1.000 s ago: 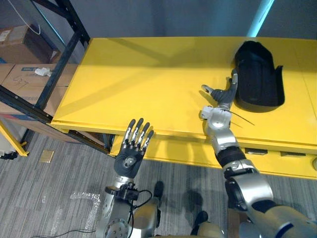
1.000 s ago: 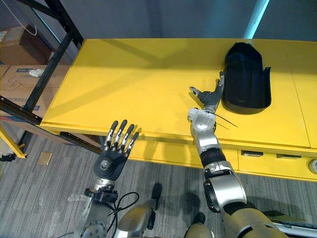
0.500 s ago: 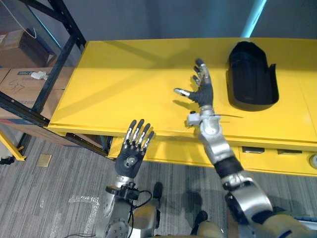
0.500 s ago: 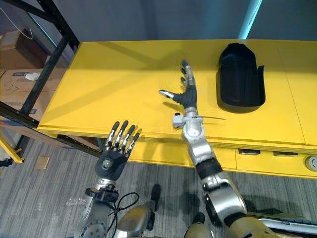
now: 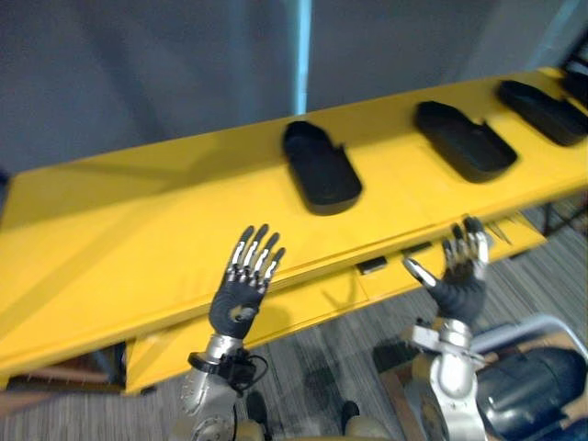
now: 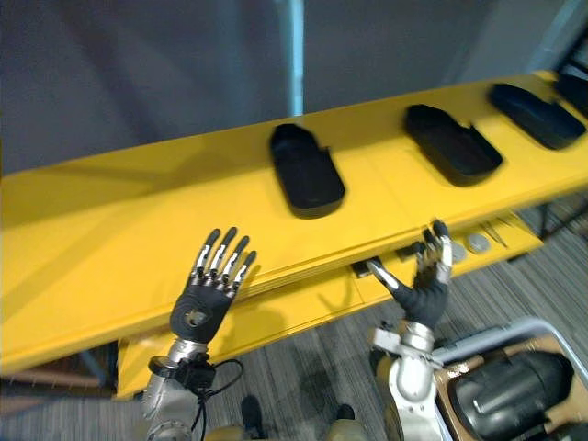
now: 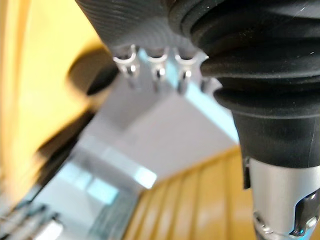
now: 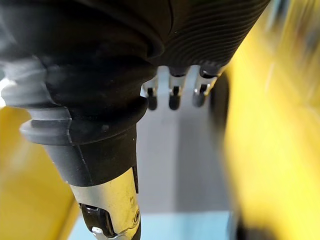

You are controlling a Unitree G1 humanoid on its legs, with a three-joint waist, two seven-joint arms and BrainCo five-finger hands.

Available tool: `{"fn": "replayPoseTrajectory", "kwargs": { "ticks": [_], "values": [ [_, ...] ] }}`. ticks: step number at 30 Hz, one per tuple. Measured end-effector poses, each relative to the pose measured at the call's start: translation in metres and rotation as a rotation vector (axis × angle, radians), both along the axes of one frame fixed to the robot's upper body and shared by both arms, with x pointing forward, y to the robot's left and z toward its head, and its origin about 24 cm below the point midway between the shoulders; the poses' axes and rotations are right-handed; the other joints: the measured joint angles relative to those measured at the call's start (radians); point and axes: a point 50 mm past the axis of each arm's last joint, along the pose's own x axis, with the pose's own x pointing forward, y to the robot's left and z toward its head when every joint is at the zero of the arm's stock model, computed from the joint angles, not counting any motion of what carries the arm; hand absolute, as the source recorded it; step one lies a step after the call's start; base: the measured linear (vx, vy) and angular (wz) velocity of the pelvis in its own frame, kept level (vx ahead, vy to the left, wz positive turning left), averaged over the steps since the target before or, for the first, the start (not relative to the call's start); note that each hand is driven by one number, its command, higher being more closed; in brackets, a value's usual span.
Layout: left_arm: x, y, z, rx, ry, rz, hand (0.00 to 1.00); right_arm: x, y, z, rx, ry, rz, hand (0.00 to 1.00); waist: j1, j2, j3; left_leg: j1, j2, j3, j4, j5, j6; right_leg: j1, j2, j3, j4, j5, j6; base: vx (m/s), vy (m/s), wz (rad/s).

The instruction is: Walk over and take plastic housings, then place them on the shelf

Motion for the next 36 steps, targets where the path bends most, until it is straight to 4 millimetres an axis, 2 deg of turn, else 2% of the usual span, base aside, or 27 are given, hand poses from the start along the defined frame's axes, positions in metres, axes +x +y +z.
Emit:
{"fn": "replayPoseTrajectory", "kwargs": {
  "ticks": [1,4,5,6,7,9,11,12,15,17,18,19,21,22,24,25,26,27,28,29,30,31,32,33,34,35,36],
  "values": [
    [0.001,-0.006,-0.001,0.003,-0.001,-0.034,0.00,-0.004,-0.005,-0.002,-0.007,0.017,-0.023,0.00,-0.011,0.002,-0.001,0.004,0.008,0.021,0.017,-0.015,-0.003,-0.003,0.003,0.025,-0.004,0.006,0.000,-0.01,0.014,-1.12],
    [0.006,-0.032,-0.010,0.024,0.027,-0.157,0.00,-0.017,-0.024,-0.005,-0.065,0.054,-0.084,0.00,-0.087,0.021,-0.007,0.002,0.044,0.111,0.127,-0.095,-0.012,-0.030,0.025,0.135,-0.019,0.017,0.004,-0.02,-0.010,-1.03],
    [0.007,-0.035,-0.011,0.023,0.038,-0.167,0.00,-0.017,-0.026,-0.004,-0.077,0.051,-0.081,0.00,-0.092,0.024,-0.004,-0.012,0.049,0.105,0.174,-0.120,-0.008,-0.043,0.031,0.167,-0.018,0.019,0.002,-0.05,-0.033,-1.42],
    [0.010,-0.037,-0.010,0.024,0.053,-0.143,0.00,-0.015,-0.029,-0.002,-0.093,0.044,-0.057,0.00,-0.093,0.040,0.000,-0.064,0.066,0.002,0.290,-0.187,0.018,-0.075,0.060,0.244,-0.012,0.031,0.002,-0.01,-0.010,-1.86],
    [0.012,-0.036,-0.009,0.005,0.076,-0.081,0.00,-0.008,-0.030,0.001,-0.097,0.020,-0.006,0.00,-0.073,0.063,0.013,-0.106,0.068,-0.153,0.377,-0.261,0.027,-0.096,0.092,0.332,-0.017,0.044,-0.001,-0.03,0.019,-2.26],
    [0.013,-0.028,-0.008,-0.012,0.114,0.014,0.00,0.000,-0.033,-0.004,-0.068,0.021,0.073,0.00,-0.046,0.116,0.033,-0.114,0.050,-0.351,0.447,-0.365,-0.021,-0.127,0.137,0.425,0.000,0.050,0.000,-0.07,0.169,-1.91],
    [0.011,-0.015,-0.008,-0.027,0.122,0.071,0.00,-0.002,-0.032,-0.018,0.047,0.060,0.079,0.00,-0.047,0.122,0.031,-0.134,0.026,-0.352,0.480,-0.400,-0.008,-0.158,0.134,0.448,0.035,0.040,0.009,-0.10,0.208,-0.61],
    [0.008,-0.009,-0.004,-0.042,0.100,0.081,0.00,-0.007,-0.031,-0.031,0.116,0.105,0.065,0.00,-0.045,0.114,0.036,-0.154,0.013,-0.353,0.508,-0.410,-0.001,-0.186,0.127,0.452,0.067,0.030,0.024,-0.09,0.176,-0.09],
    [0.000,-0.008,-0.006,-0.029,0.081,0.046,0.00,-0.015,-0.010,-0.056,0.225,0.198,0.095,0.00,-0.022,0.093,0.063,-0.187,-0.004,-0.350,0.594,-0.424,0.004,-0.230,0.130,0.464,0.142,0.032,0.057,-0.08,0.188,-0.18],
    [-0.002,-0.012,-0.008,-0.029,0.093,0.025,0.00,-0.016,0.000,-0.057,0.234,0.196,0.127,0.00,-0.019,0.073,0.078,-0.180,-0.006,-0.335,0.620,-0.437,0.013,-0.229,0.130,0.456,0.151,0.044,0.073,-0.09,0.090,-0.46],
    [0.000,-0.013,-0.008,-0.029,0.097,0.023,0.00,-0.014,0.004,-0.056,0.238,0.177,0.153,0.00,-0.009,0.060,0.100,-0.156,0.009,-0.302,0.626,-0.448,0.025,-0.218,0.126,0.402,0.142,0.073,0.059,-0.14,0.043,-0.83],
    [0.000,-0.012,-0.009,-0.026,0.114,0.039,0.00,-0.010,0.006,-0.054,0.231,0.154,0.187,0.00,0.012,0.068,0.113,-0.144,0.034,-0.257,0.621,-0.447,0.035,-0.196,0.111,0.334,0.095,0.103,0.014,-0.22,0.064,-0.93],
    [0.003,-0.006,-0.013,-0.013,0.136,0.082,0.00,-0.005,0.009,-0.052,0.229,0.127,0.235,0.00,0.021,0.067,0.112,-0.145,0.068,-0.215,0.616,-0.437,0.044,-0.224,0.087,0.204,0.191,0.068,-0.021,-0.17,0.055,-0.73],
    [0.003,-0.004,-0.013,-0.010,0.139,0.094,0.00,-0.003,0.011,-0.051,0.229,0.120,0.246,0.00,0.024,0.073,0.112,-0.152,0.080,-0.211,0.616,-0.434,0.041,-0.236,0.079,0.177,0.236,0.046,-0.027,-0.09,0.029,-0.53],
    [0.004,0.003,-0.015,0.008,0.144,0.117,0.00,0.002,0.020,-0.049,0.224,0.113,0.256,0.00,0.052,0.072,0.110,-0.172,0.122,-0.209,0.615,-0.418,0.021,-0.241,0.018,0.137,0.382,-0.035,-0.033,-0.07,-0.069,-0.35],
    [0.004,0.004,-0.016,0.014,0.148,0.116,0.00,0.002,0.022,-0.049,0.230,0.115,0.251,0.00,0.065,0.071,0.109,-0.176,0.133,-0.209,0.615,-0.416,0.016,-0.239,-0.003,0.134,0.412,-0.046,-0.043,-0.06,-0.180,-0.26],
    [0.002,0.004,-0.020,0.026,0.162,0.111,0.00,0.003,0.024,-0.051,0.241,0.125,0.236,0.00,0.076,0.068,0.108,-0.178,0.158,-0.209,0.614,-0.410,0.004,-0.227,-0.051,0.113,0.454,-0.056,-0.059,-0.04,-0.246,-0.23],
    [0.000,0.005,-0.024,0.040,0.171,0.101,0.00,0.004,0.025,-0.053,0.245,0.143,0.215,0.00,0.083,0.067,0.107,-0.178,0.185,-0.210,0.613,-0.404,-0.020,-0.218,-0.098,0.100,0.484,-0.058,-0.063,-0.03,-0.280,-0.21],
    [-0.001,0.006,-0.026,0.050,0.172,0.092,0.00,0.005,0.026,-0.054,0.241,0.148,0.206,0.00,0.089,0.067,0.107,-0.177,0.200,-0.212,0.613,-0.400,-0.037,-0.213,-0.118,0.098,0.491,-0.058,-0.064,-0.02,-0.348,-0.23],
    [-0.004,0.008,-0.028,0.051,0.175,0.078,0.00,0.006,0.027,-0.057,0.231,0.164,0.191,0.00,0.094,0.061,0.104,-0.176,0.231,-0.214,0.612,-0.391,-0.079,-0.209,-0.140,0.100,0.487,-0.056,-0.067,0.00,-0.425,-0.25],
    [-0.004,0.007,-0.030,0.040,0.178,0.062,0.00,0.005,0.028,-0.061,0.225,0.194,0.174,0.00,0.092,0.051,0.098,-0.175,0.265,-0.222,0.614,-0.385,-0.124,-0.199,-0.146,0.103,0.456,-0.051,-0.059,0.01,-0.469,-0.23],
    [-0.004,0.007,-0.031,0.031,0.181,0.054,0.00,0.004,0.028,-0.063,0.214,0.213,0.166,0.00,0.089,0.042,0.093,-0.174,0.276,-0.228,0.616,-0.382,-0.148,-0.189,-0.145,0.104,0.430,-0.039,-0.044,0.05,-0.672,-0.10],
    [-0.003,0.004,-0.033,0.023,0.193,0.028,0.00,0.000,0.028,-0.069,0.154,0.269,0.148,0.00,0.077,0.017,0.078,-0.171,0.300,-0.249,0.617,-0.377,-0.198,-0.159,-0.133,0.096,0.412,-0.089,0.070,0.06,-0.717,-0.09],
    [0.000,-0.004,-0.038,0.011,0.224,-0.010,0.00,-0.001,0.024,-0.072,0.069,0.317,0.158,0.00,0.067,0.035,0.074,-0.156,0.329,-0.294,0.581,-0.365,-0.219,-0.151,-0.099,0.074,0.420,-0.181,0.132,0.06,-0.718,-0.20],
    [0.002,-0.012,-0.040,0.009,0.242,-0.035,0.00,0.001,0.019,-0.071,0.008,0.336,0.173,0.00,0.059,0.054,0.075,-0.135,0.348,-0.309,0.539,-0.345,-0.219,-0.159,-0.075,0.054,0.435,-0.227,0.131,0.05,-0.451,-0.28],
    [0.002,-0.018,-0.042,0.004,0.251,-0.054,0.00,0.002,0.015,-0.071,-0.025,0.343,0.180,0.00,0.049,0.070,0.074,-0.128,0.360,-0.321,0.502,-0.322,-0.216,-0.174,-0.056,0.048,0.453,-0.238,0.119,0.03,-0.466,-0.09],
    [0.000,-0.038,-0.039,-0.030,0.259,-0.110,0.00,0.008,0.004,-0.068,-0.091,0.364,0.196,0.00,0.013,0.095,0.066,-0.113,0.371,-0.337,0.415,-0.240,-0.202,-0.207,-0.033,0.032,0.494,-0.253,0.091,0.04,-0.419,0.06]
  ]
}}
